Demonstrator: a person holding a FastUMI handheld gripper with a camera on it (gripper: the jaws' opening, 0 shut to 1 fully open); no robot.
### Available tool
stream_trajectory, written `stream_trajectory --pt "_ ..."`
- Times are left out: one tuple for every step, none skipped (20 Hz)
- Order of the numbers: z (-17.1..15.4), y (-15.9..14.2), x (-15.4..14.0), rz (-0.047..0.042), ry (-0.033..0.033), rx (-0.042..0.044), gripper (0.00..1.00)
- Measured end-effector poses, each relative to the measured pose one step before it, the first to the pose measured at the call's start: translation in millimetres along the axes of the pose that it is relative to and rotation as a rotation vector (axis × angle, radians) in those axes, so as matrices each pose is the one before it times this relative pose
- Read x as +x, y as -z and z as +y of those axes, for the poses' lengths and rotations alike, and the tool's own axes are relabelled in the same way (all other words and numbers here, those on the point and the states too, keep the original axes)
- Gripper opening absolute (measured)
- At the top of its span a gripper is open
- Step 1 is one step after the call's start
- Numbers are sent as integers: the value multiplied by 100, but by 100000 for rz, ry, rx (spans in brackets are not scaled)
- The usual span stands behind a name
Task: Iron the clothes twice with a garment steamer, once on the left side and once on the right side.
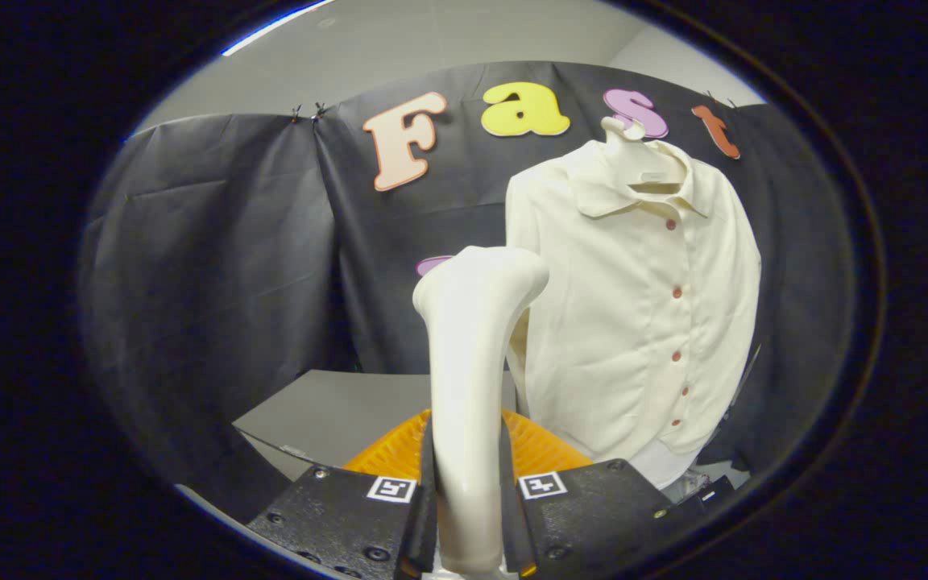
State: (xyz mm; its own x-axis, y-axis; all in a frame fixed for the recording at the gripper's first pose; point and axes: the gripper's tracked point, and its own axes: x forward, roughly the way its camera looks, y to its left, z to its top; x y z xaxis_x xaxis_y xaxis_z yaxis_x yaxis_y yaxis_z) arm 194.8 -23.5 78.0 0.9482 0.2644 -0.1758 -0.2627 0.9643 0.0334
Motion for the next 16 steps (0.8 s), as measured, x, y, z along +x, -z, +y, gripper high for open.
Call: stream_trajectory --pt "-1183 -351 73 -71 2014 -710 32" --pt "-1653 -129 231 323 3169 -1184 32" --pt "-1447 -140 441 102 2871 -685 32" --pt "-1141 39 676 891 1721 800 32" --pt "-783 179 909 713 1351 1814 32" --pt "-1102 441 905 1706 1819 1731 32" --pt "-932 371 851 1313 1825 1682 32" --pt "-636 154 935 562 1239 1419 32" --pt "-458 315 827 710 347 467 32" --pt "-344 349 772 788 101 -136 32" --pt "-363 406 814 1562 234 -595 32" --pt "-160 406 696 1412 -775 -752 32" --pt "-77 275 644 815 -624 -718 32" --pt "-142 337 521 727 -564 -12 32" --pt "-172 689 291 900 -675 66 32" --pt "-30 550 406 1131 -359 -124 32"
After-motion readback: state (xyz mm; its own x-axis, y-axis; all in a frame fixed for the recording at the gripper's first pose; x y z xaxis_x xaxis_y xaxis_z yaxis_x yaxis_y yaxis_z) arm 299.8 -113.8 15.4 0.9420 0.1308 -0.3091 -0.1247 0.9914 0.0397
